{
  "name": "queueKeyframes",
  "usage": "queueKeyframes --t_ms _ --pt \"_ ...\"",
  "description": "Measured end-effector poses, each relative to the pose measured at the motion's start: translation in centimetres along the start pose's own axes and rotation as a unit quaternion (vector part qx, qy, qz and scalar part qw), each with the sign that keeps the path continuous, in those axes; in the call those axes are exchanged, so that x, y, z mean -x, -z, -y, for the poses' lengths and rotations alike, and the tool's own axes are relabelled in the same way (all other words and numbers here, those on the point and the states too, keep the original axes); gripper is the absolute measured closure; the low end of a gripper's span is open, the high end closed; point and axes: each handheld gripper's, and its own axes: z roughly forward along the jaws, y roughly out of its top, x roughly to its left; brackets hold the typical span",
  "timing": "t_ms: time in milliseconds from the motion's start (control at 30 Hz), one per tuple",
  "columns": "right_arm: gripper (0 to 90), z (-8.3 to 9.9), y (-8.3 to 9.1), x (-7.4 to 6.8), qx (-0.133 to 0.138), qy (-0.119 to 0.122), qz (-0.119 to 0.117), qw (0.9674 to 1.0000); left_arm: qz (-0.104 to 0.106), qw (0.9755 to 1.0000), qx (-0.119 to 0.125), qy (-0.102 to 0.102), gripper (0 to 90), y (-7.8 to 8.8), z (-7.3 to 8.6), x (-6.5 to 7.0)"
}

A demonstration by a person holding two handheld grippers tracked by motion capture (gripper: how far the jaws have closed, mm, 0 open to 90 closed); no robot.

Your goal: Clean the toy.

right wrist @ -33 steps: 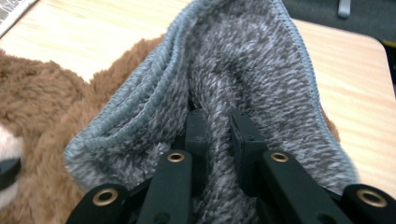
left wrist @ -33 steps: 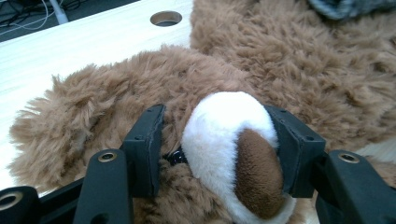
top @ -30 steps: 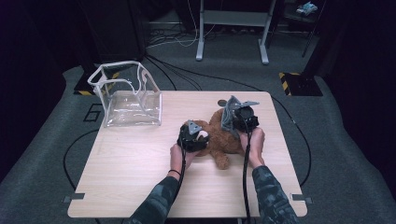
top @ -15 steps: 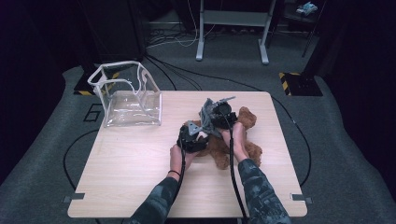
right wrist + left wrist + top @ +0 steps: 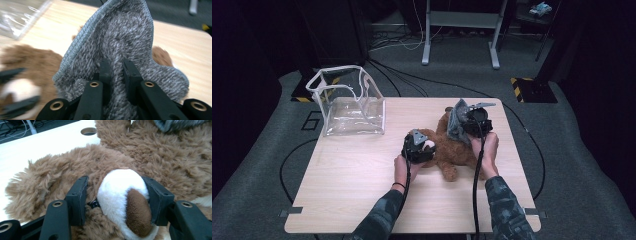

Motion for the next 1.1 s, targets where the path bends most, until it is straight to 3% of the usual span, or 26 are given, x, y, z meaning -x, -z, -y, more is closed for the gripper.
queueKeyframes --t_ms 100,167,300,433,567,600,633,733,800,867,933,1000,1100 --pt "79.6 0.2 -1.7 0.0 -0.023 -0.009 -0.005 0.9997 0.000 1.0000 0.000 0.001 42.1 0.0 0.0 0.0" --pt "79.6 0.3 -2.6 -0.5 -0.021 0.007 -0.004 0.9997 0.000 1.0000 0.000 0.000 42.1 0.0 0.0 0.0" --pt "79.7 -0.1 -3.5 -1.9 -0.022 0.011 -0.021 0.9995 -0.001 1.0000 0.000 0.000 42.1 0.0 0.0 0.0" --pt "79.7 -0.6 -4.6 -4.0 -0.035 0.046 -0.031 0.9979 0.000 1.0000 -0.001 -0.001 42.0 0.1 0.0 0.0" --pt "79.7 -0.6 -5.6 -5.3 -0.058 0.065 -0.069 0.9938 -0.002 1.0000 0.001 0.000 42.0 0.0 0.1 0.1" --pt "79.7 -0.6 -5.6 -5.3 -0.058 0.065 -0.069 0.9938 -0.002 1.0000 0.001 0.000 42.0 0.0 0.1 0.1" --pt "79.7 -0.6 -5.6 -5.4 -0.063 0.059 -0.099 0.9913 0.000 1.0000 0.002 0.001 42.0 0.1 0.1 0.0" --pt "79.6 -0.5 -5.2 -5.2 -0.053 0.056 -0.140 0.9872 -0.001 1.0000 0.003 0.001 42.0 0.1 0.1 0.0" --pt "79.5 -0.6 -4.3 -5.0 -0.036 0.049 -0.154 0.9863 -0.002 1.0000 0.004 0.001 42.0 0.0 0.1 0.0" --pt "79.5 -0.7 -3.3 -4.6 -0.013 0.048 -0.121 0.9914 -0.002 1.0000 0.004 0.001 42.0 0.0 0.1 0.0" --pt "79.4 -0.6 -2.8 -4.1 -0.009 0.045 -0.086 0.9952 -0.001 1.0000 0.002 0.002 42.0 0.0 0.1 0.0" --pt "79.5 -0.3 -2.9 -3.7 -0.028 0.052 -0.058 0.9965 -0.002 1.0000 0.001 0.001 42.0 0.0 0.0 0.1" --pt "79.5 0.3 -3.0 -3.1 -0.034 0.065 -0.040 0.9965 -0.002 1.0000 -0.003 -0.001 42.0 0.1 0.0 0.1"
